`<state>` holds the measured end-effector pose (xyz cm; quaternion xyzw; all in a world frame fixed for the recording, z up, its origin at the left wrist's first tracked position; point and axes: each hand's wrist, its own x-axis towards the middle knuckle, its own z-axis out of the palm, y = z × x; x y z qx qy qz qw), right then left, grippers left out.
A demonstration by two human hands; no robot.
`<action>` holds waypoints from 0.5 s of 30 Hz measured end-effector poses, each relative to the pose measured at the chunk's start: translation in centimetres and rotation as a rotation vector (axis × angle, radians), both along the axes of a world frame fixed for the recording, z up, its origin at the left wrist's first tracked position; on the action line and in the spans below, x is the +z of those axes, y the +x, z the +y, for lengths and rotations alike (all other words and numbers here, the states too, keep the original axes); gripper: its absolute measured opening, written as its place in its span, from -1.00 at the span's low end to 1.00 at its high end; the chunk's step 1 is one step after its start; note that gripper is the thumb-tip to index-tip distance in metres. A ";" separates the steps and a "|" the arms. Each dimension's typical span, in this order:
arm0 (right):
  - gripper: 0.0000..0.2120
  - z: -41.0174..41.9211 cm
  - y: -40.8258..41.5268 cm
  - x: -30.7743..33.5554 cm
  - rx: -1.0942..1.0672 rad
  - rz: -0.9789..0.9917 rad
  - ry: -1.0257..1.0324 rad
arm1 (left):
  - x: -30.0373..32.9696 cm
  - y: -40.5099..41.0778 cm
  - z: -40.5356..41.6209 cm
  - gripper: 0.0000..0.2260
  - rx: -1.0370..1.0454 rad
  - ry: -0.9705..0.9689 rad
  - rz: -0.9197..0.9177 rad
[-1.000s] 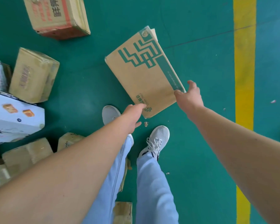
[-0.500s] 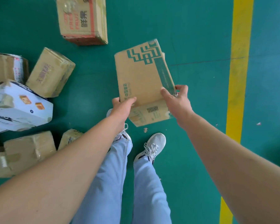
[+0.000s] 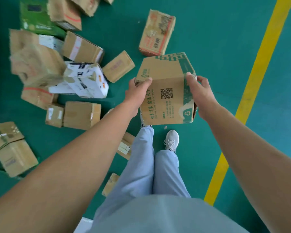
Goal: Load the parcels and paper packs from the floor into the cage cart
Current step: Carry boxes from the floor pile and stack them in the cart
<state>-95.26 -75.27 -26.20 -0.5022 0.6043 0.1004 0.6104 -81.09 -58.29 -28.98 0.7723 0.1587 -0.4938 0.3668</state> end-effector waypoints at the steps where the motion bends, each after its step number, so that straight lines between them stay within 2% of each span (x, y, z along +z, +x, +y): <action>1: -0.39 0.7 0.6 2.1 0.034 -0.022 -0.023 | 2.8 0.2 1.0 -0.13 0.036 -0.014 -0.028; 4: -0.39 3.1 1.6 6.9 0.129 -0.080 -0.059 | 9.1 -0.3 4.2 -0.24 0.121 -0.040 -0.116; 6: -0.40 4.9 1.7 9.7 0.177 -0.116 -0.057 | 12.1 -1.5 6.3 -0.24 0.190 -0.047 -0.152; 8: -0.34 6.9 1.2 12.8 0.260 -0.178 -0.040 | 15.4 -3.2 8.7 -0.29 0.271 -0.064 -0.206; 13: -0.15 11.8 -1.4 19.6 0.438 -0.263 -0.027 | 22.2 -8.1 14.7 -0.23 0.448 -0.047 -0.279; 15: -0.17 13.7 -2.3 21.4 0.495 -0.286 -0.029 | 24.6 -10.3 16.8 -0.27 0.532 -0.063 -0.300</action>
